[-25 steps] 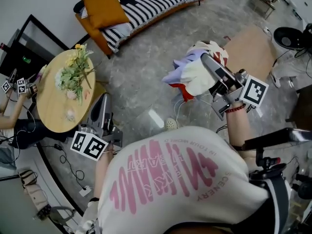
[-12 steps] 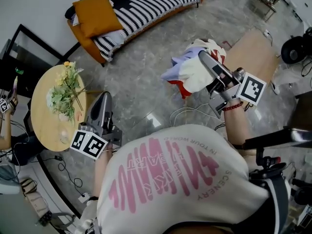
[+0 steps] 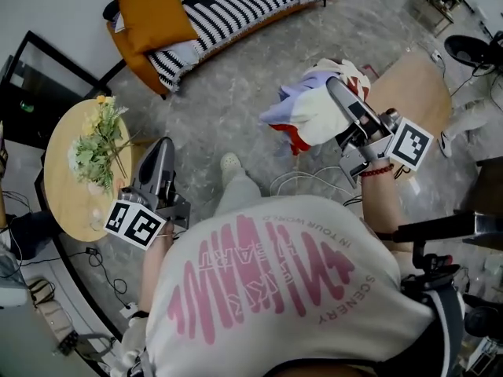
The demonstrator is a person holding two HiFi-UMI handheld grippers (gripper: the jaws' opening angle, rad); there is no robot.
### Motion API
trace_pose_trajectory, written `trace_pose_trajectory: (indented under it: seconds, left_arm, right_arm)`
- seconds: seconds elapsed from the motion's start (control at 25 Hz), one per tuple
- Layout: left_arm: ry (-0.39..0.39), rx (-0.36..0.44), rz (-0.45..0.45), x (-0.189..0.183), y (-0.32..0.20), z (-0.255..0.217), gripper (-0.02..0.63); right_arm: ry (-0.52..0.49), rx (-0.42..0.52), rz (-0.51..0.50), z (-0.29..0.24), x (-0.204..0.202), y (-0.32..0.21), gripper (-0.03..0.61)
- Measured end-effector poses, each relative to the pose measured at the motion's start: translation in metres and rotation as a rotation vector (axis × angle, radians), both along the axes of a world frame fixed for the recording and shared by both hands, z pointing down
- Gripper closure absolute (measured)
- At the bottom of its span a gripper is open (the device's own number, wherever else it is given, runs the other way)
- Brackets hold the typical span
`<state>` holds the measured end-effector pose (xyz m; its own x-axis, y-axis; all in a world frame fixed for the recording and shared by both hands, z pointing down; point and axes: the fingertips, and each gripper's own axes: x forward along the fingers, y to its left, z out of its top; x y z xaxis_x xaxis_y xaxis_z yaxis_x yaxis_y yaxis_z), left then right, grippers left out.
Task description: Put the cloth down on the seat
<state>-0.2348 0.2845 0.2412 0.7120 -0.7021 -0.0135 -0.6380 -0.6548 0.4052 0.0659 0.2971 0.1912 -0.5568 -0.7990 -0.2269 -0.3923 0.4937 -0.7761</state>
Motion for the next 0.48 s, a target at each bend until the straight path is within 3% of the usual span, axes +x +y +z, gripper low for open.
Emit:
trace_pose_trajectory:
  seconds: [0.12, 0.28, 0.48]
  left_arm:
    - [-0.004, -0.008, 0.028, -0.002, 0.014, -0.009, 0.604]
    - [0.011, 0.017, 0.052, -0.016, 0.071, -0.021, 0.604]
    - [-0.012, 0.003, 0.060, -0.010, 0.067, -0.013, 0.604]
  right_arm:
    - [0.010, -0.023, 0.027, 0.000, -0.003, 0.018, 0.526]
    - [0.030, -0.037, 0.029, 0.005, -0.022, 0.078, 0.526]
    - [0.055, -0.063, 0.026, 0.013, -0.025, 0.085, 0.526]
